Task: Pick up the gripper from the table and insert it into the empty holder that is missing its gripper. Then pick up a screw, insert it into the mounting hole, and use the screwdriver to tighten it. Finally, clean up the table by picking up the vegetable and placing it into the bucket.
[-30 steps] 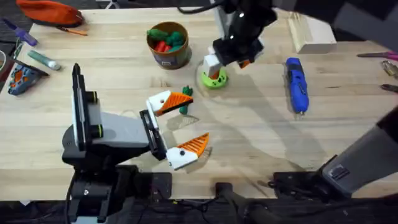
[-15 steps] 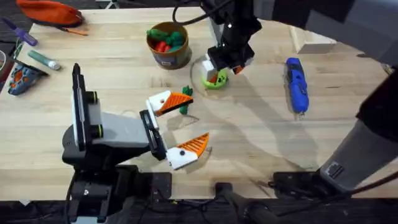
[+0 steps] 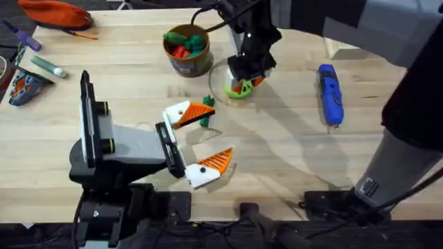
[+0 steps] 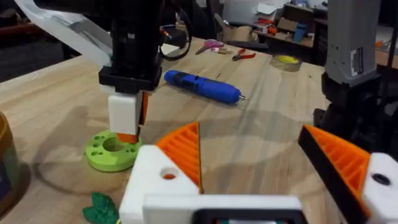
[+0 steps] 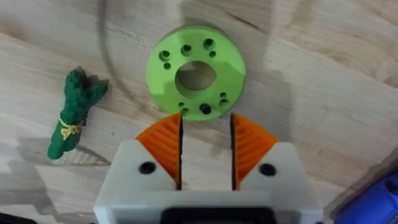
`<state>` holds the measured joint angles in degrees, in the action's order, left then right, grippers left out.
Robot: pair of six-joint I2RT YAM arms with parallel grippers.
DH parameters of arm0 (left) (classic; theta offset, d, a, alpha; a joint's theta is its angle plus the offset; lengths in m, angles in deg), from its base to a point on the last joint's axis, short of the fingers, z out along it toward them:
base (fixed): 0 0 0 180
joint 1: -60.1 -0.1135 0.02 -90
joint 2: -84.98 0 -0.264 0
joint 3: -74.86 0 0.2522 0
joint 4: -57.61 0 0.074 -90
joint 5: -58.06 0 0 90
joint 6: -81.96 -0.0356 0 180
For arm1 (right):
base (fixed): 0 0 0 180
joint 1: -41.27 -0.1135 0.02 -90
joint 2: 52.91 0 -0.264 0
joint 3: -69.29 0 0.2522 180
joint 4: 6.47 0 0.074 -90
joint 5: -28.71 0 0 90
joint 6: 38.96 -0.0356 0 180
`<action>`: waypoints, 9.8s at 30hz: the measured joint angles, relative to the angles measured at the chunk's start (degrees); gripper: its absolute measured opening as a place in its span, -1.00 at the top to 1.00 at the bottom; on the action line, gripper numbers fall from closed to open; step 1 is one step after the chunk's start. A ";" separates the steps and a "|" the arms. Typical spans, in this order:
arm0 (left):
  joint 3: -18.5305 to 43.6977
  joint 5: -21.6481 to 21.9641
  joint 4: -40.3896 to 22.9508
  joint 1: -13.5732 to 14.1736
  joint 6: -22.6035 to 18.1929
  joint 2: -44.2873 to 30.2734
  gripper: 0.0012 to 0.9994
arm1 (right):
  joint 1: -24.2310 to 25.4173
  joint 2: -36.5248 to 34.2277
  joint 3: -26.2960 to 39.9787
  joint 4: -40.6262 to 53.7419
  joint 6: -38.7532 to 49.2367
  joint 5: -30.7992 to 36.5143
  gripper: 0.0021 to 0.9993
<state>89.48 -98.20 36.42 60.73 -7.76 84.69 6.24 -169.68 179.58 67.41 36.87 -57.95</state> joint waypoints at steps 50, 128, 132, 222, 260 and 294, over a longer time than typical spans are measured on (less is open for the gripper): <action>0.00 0.00 0.00 0.00 0.00 -0.01 -0.97 | 0.00 -2.67 0.00 -2.12 -0.44 -0.16 0.99; 0.00 0.00 0.00 0.00 0.00 -0.01 -0.97 | -21.49 9.42 26.59 18.85 13.49 2.47 0.99; 0.00 0.00 0.00 0.00 0.02 -0.02 -0.97 | -23.77 9.42 29.12 20.73 14.71 2.47 0.99; 0.00 0.00 0.00 0.00 0.00 0.00 -0.97 | -26.67 1.60 34.71 23.30 25.07 -4.33 0.99; 0.00 0.00 0.00 0.00 0.02 0.00 -0.97 | -26.67 1.05 34.71 22.82 25.05 -3.17 0.99; 0.00 0.00 -0.02 0.00 0.02 -0.02 -0.97 | -26.67 -0.72 34.71 22.71 24.92 -3.17 0.99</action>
<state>89.48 -98.20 36.40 60.73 -7.74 84.67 -20.42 -170.41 214.29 90.11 61.79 -61.12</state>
